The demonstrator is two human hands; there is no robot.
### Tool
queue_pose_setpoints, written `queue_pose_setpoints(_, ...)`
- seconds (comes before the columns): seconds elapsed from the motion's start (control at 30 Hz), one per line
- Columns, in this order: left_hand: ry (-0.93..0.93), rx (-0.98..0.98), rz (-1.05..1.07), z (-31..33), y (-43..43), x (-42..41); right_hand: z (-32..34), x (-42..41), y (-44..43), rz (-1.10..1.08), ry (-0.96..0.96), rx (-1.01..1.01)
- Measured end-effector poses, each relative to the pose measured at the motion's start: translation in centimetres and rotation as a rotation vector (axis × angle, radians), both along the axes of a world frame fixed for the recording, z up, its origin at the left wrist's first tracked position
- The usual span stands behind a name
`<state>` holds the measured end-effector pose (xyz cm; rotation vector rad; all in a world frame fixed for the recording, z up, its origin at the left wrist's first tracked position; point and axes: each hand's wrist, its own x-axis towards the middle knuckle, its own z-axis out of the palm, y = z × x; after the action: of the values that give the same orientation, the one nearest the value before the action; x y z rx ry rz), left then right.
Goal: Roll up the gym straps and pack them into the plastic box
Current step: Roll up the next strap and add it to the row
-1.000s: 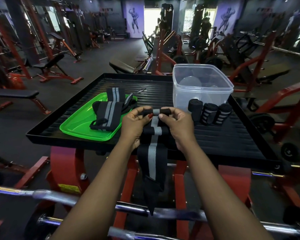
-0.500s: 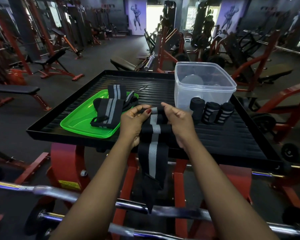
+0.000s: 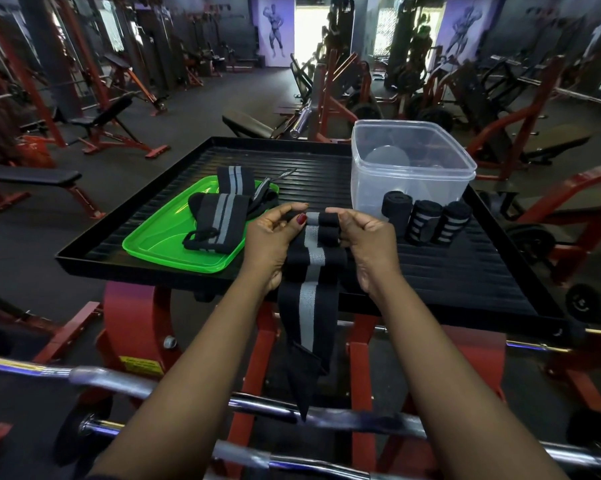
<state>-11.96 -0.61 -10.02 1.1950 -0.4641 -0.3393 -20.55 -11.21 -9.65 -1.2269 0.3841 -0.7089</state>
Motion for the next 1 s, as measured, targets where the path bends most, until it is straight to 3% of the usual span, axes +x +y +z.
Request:
queue_pose_setpoints(0.23, 0.067, -0.067, -0.135, 0.4, 0.3, -0.1, -0.1, -0.2, 0.1, 0.094, -0.035, -0.092)
queue_pose_setpoints(0.57, -0.024, 0.005, 0.044, -0.1, 0.3, 0.2, -0.2, 0.4, 0.4, 0.066, 0.067, -0.08)
queue_pose_setpoints(0.7, -0.094, 0.025, 0.026, 0.2, 0.2, -0.1, -0.6, 0.7, 0.0, -0.02, 0.064, -0.177)
queue_pose_setpoints(1.0, -0.056, 0.056, 0.036, -0.2, 0.2, 0.0, -1.1, 0.8, -0.5, -0.04, 0.095, -0.31)
